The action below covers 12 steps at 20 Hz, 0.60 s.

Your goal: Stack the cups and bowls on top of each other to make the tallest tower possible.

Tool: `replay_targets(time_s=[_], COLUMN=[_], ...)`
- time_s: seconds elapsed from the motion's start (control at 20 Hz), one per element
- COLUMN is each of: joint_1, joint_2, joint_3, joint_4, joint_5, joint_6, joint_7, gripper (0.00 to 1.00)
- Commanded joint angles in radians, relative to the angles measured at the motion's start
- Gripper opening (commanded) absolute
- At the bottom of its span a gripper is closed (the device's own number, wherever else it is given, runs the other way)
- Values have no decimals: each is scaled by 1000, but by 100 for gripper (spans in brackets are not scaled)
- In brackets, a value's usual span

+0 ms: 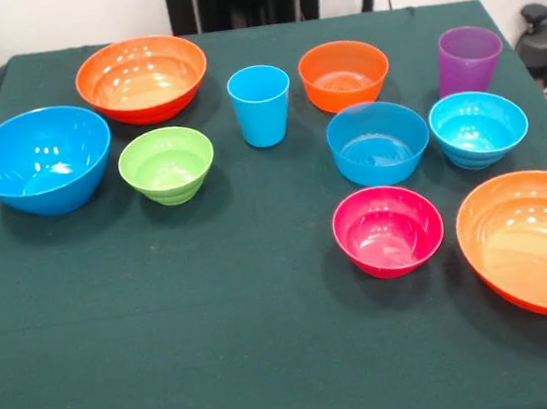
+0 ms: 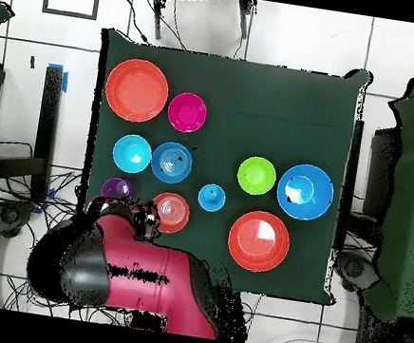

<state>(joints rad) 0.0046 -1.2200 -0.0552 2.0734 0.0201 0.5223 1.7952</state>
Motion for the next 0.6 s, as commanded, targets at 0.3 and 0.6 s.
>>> replay_targets(time_s=[0.3,0.6], joint_1=[-63,-82], joint_2=[155,245], joint_3=[96,117], joint_4=[-1,-50], joint_5=[-35,-45], joint_6=[-70,-36], joint_7=[53,25], gripper=[100,100])
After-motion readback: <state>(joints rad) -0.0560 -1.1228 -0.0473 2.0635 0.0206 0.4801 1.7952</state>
